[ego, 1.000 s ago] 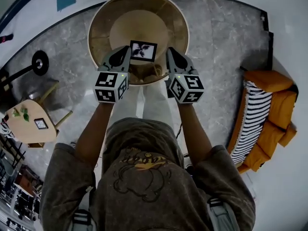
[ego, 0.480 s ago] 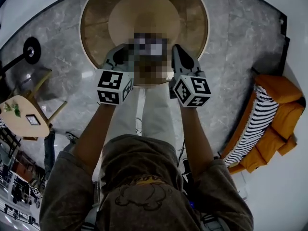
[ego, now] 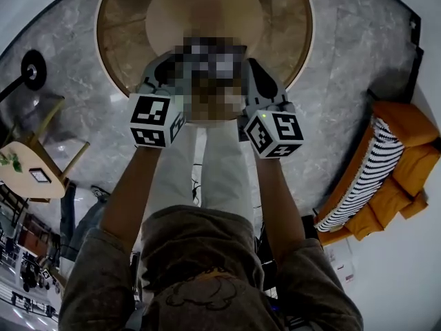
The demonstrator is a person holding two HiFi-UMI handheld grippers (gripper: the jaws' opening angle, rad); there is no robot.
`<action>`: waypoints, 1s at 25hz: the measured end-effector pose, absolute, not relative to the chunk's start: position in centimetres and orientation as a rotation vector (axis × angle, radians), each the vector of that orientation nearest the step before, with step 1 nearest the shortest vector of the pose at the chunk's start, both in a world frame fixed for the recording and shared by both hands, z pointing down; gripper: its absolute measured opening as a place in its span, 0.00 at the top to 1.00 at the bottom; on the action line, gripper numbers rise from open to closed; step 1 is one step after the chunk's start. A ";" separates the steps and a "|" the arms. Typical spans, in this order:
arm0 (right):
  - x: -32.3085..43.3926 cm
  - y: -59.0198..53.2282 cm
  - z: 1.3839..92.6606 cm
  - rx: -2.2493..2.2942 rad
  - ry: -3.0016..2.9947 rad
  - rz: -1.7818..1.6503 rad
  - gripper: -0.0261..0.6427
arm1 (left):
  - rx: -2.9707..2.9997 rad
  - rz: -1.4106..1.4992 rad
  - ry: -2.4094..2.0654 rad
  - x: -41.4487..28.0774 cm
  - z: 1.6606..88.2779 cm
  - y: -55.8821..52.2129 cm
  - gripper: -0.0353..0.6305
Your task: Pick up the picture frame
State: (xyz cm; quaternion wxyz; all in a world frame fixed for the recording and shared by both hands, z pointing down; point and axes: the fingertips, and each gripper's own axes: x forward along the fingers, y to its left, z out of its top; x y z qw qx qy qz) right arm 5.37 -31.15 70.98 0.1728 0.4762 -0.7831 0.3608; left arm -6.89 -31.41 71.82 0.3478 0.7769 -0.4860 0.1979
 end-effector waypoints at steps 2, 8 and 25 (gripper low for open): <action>5.5 -31.0 71.1 1.358 -2.224 1.011 0.93 | 2.016 0.503 -1.262 -6.8 72.0 -31.5 0.91; 5.2 -30.7 71.4 1.351 -2.239 1.023 0.61 | 2.017 0.515 -1.258 -6.4 72.7 -31.3 0.66; 5.8 -28.9 78.9 1.301 -2.086 1.129 0.61 | 1.911 0.630 -1.255 -7.1 79.2 -29.9 0.67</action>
